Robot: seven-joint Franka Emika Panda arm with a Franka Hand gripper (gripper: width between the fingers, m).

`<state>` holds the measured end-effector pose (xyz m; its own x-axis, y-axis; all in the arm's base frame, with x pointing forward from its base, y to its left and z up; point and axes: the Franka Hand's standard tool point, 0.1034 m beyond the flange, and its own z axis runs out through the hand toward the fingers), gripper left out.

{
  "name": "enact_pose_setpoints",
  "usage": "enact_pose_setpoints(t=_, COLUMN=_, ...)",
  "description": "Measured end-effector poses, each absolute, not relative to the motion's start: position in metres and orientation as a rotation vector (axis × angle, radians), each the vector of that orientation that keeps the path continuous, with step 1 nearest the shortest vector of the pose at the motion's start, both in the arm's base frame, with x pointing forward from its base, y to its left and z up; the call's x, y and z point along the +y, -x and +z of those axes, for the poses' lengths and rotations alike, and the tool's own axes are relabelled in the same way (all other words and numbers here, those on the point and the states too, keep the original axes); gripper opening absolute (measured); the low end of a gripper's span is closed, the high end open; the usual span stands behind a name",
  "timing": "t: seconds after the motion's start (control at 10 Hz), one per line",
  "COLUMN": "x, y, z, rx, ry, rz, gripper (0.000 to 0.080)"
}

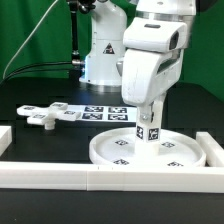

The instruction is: Assemble round table

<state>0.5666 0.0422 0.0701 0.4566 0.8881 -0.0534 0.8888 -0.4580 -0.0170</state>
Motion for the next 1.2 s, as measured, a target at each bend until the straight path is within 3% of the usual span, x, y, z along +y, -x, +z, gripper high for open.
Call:
enact_pose_setpoints(t=0.7, x=0.0426, y=-0.5665, z=0.07, rx=1.271, ry=-2.853, rz=-0.081, gripper=0.0406)
enact_pose_setpoints(t=1.2, x=0.04, y=-0.5658, z=0.0698, rx=0.406, ry=-3.153, rz=-0.046, gripper=0.0407)
